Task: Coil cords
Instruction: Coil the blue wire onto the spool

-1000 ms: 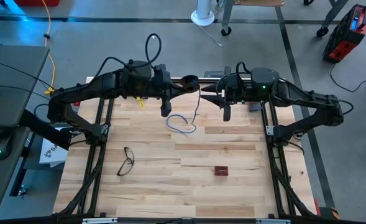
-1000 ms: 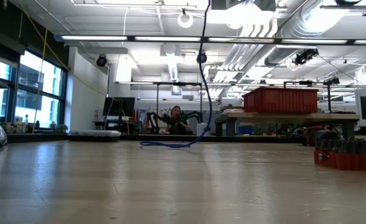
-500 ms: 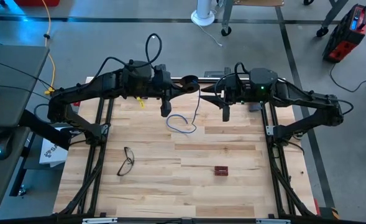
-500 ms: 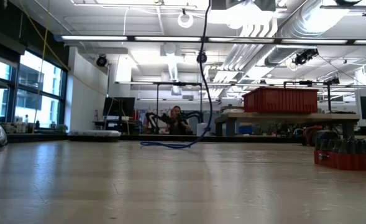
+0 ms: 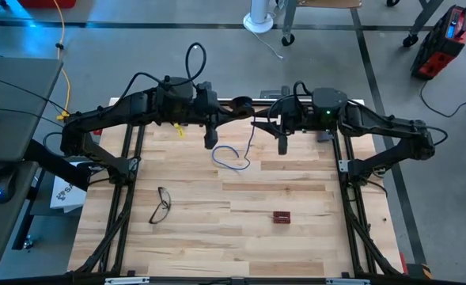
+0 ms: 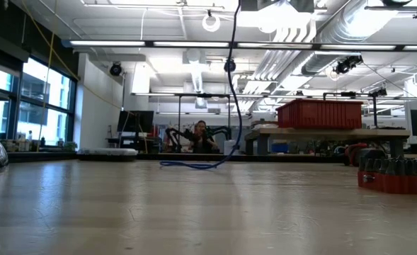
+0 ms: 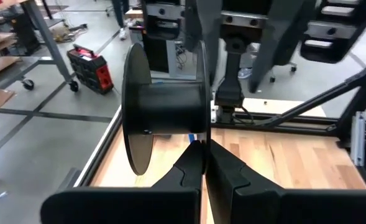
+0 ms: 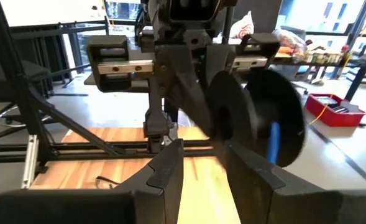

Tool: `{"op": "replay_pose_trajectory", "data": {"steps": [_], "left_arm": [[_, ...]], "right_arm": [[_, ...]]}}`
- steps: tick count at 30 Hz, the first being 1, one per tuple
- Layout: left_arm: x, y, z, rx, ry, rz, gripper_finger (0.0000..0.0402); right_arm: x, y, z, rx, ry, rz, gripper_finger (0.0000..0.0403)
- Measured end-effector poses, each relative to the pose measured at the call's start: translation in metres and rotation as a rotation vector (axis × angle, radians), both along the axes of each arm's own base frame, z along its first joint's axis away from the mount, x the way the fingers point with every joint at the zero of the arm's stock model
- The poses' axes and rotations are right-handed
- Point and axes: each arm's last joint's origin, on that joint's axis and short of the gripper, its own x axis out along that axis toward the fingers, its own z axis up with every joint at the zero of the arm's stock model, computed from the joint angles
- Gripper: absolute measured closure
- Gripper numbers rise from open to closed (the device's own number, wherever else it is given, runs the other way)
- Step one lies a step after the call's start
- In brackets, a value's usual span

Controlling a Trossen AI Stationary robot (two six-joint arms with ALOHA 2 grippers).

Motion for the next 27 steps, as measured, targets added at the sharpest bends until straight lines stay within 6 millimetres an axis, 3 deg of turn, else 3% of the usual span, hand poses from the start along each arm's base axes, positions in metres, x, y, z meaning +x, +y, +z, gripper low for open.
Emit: {"op": "replay_pose_trajectory", "data": {"steps": [12,27], "left_arm": [[-0.001,-0.003,-0.003,-0.005,0.028,-0.065,0.0401],[0.003,-0.002,0.001,0.002,-0.020,-0.067,0.0401]], "right_arm": [[-0.014,0.001,0.012,-0.007,-0.053,0.009,0.0293],[0.000,0.001,0.003,0.017,-0.032,0.039,0.0295]]}}
